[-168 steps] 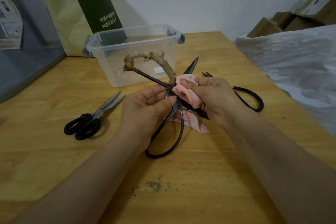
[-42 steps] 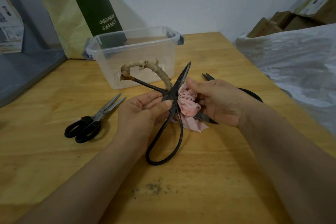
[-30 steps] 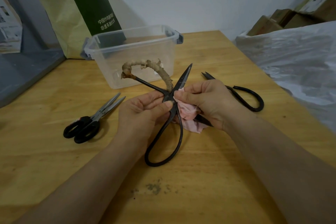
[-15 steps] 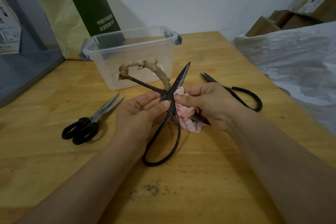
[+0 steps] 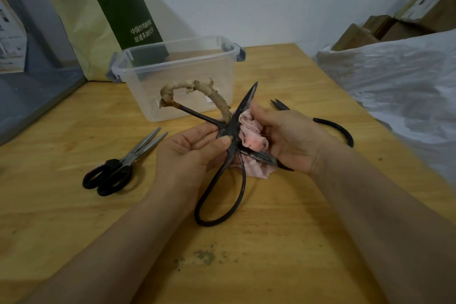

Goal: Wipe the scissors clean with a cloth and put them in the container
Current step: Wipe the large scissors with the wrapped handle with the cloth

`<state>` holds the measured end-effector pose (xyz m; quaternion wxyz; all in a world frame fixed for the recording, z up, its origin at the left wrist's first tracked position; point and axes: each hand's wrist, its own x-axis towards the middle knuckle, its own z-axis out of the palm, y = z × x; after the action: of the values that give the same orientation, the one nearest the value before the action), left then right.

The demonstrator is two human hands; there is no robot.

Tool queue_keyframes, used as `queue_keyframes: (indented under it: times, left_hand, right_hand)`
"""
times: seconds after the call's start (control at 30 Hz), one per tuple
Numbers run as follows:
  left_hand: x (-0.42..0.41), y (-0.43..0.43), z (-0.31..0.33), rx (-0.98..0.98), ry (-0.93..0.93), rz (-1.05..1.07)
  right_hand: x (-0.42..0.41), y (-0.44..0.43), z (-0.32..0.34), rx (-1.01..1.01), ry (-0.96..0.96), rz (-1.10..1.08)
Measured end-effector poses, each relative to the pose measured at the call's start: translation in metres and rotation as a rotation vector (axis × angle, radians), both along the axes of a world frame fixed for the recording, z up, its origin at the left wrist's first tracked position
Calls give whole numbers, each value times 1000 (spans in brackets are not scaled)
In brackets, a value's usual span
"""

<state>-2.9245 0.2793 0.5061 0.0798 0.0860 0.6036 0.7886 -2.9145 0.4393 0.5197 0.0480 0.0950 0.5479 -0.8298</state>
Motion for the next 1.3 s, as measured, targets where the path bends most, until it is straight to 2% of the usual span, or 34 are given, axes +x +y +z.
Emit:
queue_keyframes:
  times: [0.2,0.37,0.5,0.6,0.7,0.77,0.97,1.17,1.23,1.3]
  left_hand:
    - [0,1,-1,11,10,-34]
    - [2,5,-1,-44,67,-45]
    - [3,7,-1,-50,64,-38]
    - [3,6,-2,-44,40,-9]
    - [1,3,-1,-13,24,-2]
    - [1,1,0,-11,33,-28]
    - [4,3,1,-61,100,-70]
    - [6,5,-1,-91,87,-69]
    - [6,6,-1,-86,77,-58]
    - [5,6,-1,-60,65,-40]
  right_hand:
    - [0,-8,-9,94,83,-82]
    - [-5,-16,-10,218,102,-352]
    - [-10,-19,-10,190,109,-461]
    - [-8,-15,-11,124,89,-412]
    - [-2,-9,-9,112,93,-147]
    - [0,-9,-8,154,109,-76]
    - [-4,-14,-8,34,54,-277]
    - [-7,-11,-4,-48,26,-387]
    - [-7,-9,-5,-41,31,-348]
    - [-5,-4,-4,-14,10,-191]
